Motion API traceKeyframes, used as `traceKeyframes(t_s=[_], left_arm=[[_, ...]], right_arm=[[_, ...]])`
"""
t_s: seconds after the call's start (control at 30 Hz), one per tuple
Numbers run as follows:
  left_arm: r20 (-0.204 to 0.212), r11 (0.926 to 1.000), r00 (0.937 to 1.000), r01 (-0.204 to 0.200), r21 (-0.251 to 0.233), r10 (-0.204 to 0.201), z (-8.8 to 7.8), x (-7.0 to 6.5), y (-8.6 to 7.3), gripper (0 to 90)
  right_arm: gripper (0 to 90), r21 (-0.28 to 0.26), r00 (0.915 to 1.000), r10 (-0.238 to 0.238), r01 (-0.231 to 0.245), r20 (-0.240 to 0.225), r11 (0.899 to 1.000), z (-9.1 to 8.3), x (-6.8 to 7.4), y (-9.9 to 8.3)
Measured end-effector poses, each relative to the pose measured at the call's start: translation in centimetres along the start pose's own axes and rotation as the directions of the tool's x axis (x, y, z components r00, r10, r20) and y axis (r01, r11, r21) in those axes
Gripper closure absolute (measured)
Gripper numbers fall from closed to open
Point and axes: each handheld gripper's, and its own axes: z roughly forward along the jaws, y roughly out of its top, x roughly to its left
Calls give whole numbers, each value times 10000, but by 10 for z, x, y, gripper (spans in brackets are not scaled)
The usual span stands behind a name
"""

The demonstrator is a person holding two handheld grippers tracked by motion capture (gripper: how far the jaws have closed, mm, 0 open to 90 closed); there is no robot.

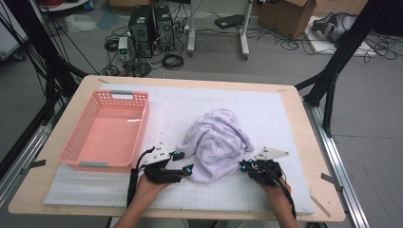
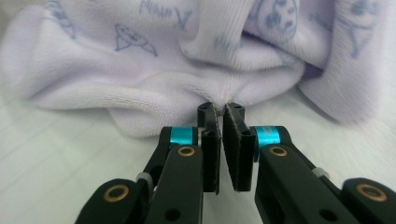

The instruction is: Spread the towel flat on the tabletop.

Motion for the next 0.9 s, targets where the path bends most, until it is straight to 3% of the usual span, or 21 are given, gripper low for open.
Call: traceKeyframes(t_s=[0.13, 0.33, 0.47, 0.57, 0.63, 0.7, 0.77, 0.83, 0.87, 0.9], left_arm=[[-86, 10000, 9999, 56, 50, -56, 0, -1, 0, 372], [-173, 9999, 9998, 81, 138, -79, 2, -3, 0, 355], [83, 9994, 10000, 8, 337, -10, 4, -6, 0, 404], [287, 9981, 9996, -2, 622, -16, 8, -8, 1, 431], [384, 9956, 9992, 92, 930, -128, 12, -8, 2, 428], [314, 9911, 9990, 273, 1300, -316, 18, -8, 4, 390], [51, 9826, 9999, 144, 1852, -156, 26, -11, 6, 366], [76, 9791, 10000, 3, 2035, -18, 33, -13, 9, 362], [76, 9791, 10000, 3, 2035, -18, 33, -13, 9, 363], [41, 9772, 10000, -33, 2121, 25, 37, -14, 9, 368]], right_arm=[[850, -308, 9999, 15, -12, 121, 9995, -20, -1, -9], [850, -321, 10000, 4, -3, 16, 9995, -43, 5, -24], [850, -273, 9998, -125, 121, -159, 9996, -49, 10, -31], [846, -424, 9966, -16, -19, -822, 9991, -57, 15, -35], [837, -558, 9957, 15, -66, -922, 9984, -60, 15, -35], [765, -949, 9976, 56, -122, -694, 9954, -64, 12, -33], [701, -1171, 9990, 283, -322, -346, 9926, -66, 7, -31], [657, -1282, 9989, 456, -435, 137, 9908, -65, 3, -28], [657, -1282, 9989, 456, -435, 137, 9908, -65, 3, -28], [595, -1142, 9961, 522, -438, 718, 9925, -59, -3, -24]])
